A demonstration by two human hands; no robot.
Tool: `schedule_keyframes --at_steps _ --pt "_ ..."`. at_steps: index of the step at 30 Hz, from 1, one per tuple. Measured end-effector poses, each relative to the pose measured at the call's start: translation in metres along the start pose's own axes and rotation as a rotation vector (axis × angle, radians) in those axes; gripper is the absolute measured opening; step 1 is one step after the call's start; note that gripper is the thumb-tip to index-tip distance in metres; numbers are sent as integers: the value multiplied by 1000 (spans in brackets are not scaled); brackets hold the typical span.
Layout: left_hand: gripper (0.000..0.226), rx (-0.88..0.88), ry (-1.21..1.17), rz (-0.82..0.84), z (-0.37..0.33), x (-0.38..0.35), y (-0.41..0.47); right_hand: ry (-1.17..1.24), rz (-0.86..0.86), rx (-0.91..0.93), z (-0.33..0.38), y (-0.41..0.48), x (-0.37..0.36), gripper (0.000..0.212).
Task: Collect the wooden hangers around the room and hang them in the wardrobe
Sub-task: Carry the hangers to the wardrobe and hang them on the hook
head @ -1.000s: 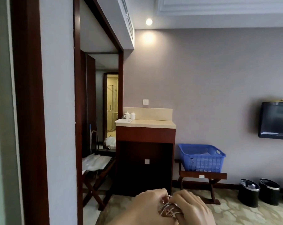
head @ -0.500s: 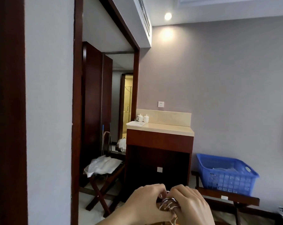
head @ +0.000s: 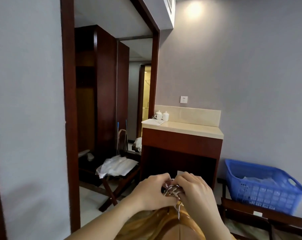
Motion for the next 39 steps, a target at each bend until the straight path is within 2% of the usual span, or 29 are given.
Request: schedule_keyframes --at_steps 5,18,24,31,39 --pt "31 2 24 -45 39 13 52 1 -7 -9 -21 37 -42 38" --pt "31 -65 72 -21 117 64 193 -30 -118 -25 -62 150 -137 38" --pt "33 -62 43 -23 149 76 248 -22 -100 -39 -87 189 -180 34" --pt "27 -7 62 -30 191 78 310 20 -70 0 -122 231 -240 36" --pt "33 91 204 -127 228 101 391 95 -57 99 -170 298 -303 36"
Point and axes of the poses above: each hand's wrist, its own y-axis towards the middle knuckle, its own x-axis out of the back of the hand, z = x × y, the point moved 9 cm from there along y, towards the middle knuckle, and after that the axes turned 4 degrees about -y, right-handed, at the moved point
